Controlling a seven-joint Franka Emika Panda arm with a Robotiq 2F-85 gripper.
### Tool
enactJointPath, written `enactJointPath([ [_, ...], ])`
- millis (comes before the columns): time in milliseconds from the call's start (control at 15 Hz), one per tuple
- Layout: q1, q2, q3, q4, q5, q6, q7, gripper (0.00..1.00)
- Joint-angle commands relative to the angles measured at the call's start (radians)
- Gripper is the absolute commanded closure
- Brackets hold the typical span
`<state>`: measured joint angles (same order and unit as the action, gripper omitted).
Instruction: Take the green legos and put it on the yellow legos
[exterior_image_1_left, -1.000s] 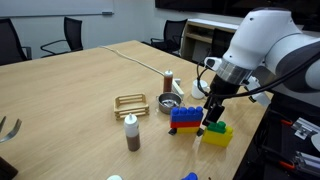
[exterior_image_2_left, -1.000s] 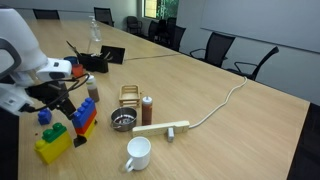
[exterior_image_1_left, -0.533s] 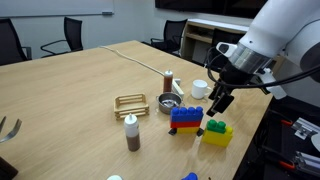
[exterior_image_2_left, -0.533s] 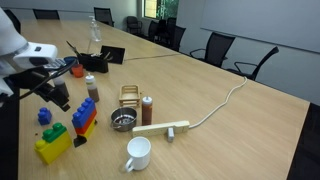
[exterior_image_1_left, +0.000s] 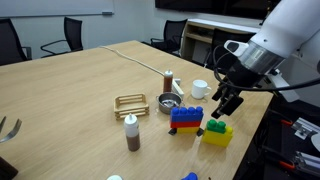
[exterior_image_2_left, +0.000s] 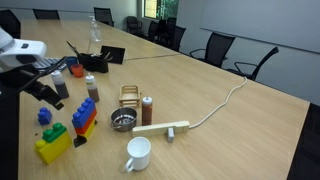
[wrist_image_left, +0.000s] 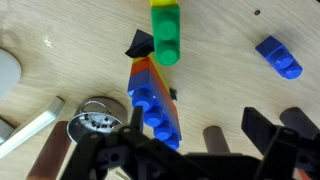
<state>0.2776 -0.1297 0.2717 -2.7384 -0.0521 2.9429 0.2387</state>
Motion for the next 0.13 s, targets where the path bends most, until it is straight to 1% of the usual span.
enactJointPath([
  [0, 0.000, 0.000, 0.000, 0.000, 0.000, 0.000, 0.000, 0.00],
  [67, 0.000, 0.000, 0.000, 0.000, 0.000, 0.000, 0.000, 0.00],
])
